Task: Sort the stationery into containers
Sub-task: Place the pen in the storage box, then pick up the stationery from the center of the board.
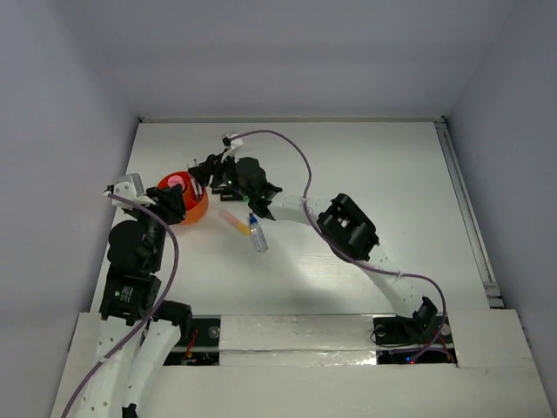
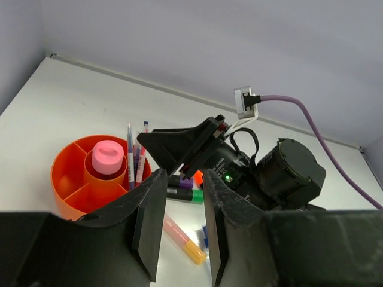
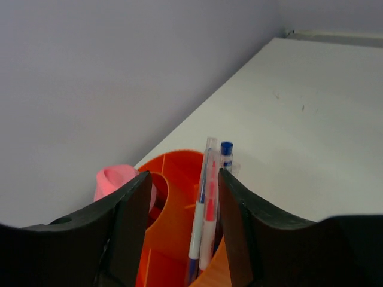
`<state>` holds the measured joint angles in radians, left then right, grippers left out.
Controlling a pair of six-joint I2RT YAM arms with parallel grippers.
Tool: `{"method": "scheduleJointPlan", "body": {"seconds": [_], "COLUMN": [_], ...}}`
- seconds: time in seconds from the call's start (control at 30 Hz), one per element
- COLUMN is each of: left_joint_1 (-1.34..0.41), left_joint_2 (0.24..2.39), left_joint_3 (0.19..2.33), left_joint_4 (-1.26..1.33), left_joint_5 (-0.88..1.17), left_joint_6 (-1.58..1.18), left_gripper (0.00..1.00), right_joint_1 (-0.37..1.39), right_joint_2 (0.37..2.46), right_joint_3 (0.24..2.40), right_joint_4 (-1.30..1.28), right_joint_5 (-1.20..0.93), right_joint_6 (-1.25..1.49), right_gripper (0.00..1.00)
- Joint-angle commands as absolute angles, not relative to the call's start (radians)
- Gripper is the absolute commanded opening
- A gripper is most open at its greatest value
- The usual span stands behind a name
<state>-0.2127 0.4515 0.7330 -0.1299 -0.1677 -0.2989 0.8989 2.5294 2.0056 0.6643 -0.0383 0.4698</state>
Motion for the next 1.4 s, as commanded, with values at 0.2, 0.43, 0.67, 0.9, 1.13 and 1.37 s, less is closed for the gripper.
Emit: {"method": "scheduleJointPlan", "body": {"seconds": [0.2, 0.43, 0.67, 0.9, 1.13, 1.37], "left_joint_1": [-0.187, -0.216, -0.51, -0.673, -0.683, -0.683], "left_joint_2": [0.531, 0.744, 0.889, 1.181, 1.305, 1.408], "left_joint_3": [0.727, 0.741, 0.696, 0.703, 0.699, 0.716], "left_joint_4": [-0.069, -0.045, -0.026, 0.028, 0.043, 0.087], "left_joint_5": [-0.089, 0.198, -0.088, -0.265, -0.344, -0.331], "left_joint_6": [-0.324, -0.393, -0.503, -0.58, -0.583, -0.577], "left_gripper": [0.28, 0.1, 0.0, 0.07, 0.44, 0.42], "right_joint_1": [0.908, 0.795, 0.608, 0.561, 0.512, 0.503], "right_joint_2": [2.153, 1.858, 1.659, 1.566, 1.536, 1.548], "right_joint_3": [1.628, 1.192, 0.965, 0.876, 0.845, 0.834], "right_joint_4": [0.845, 0.833, 0.622, 0.505, 0.466, 0.483], "right_joint_5": [-0.006, 0.142, 0.112, 0.101, 0.023, -0.041], "right_joint_6": [0.396, 0.478, 0.597, 0.537, 0.514, 0.515], "right_gripper": [0.58, 0.0, 0.0, 0.05, 0.36, 0.35]}}
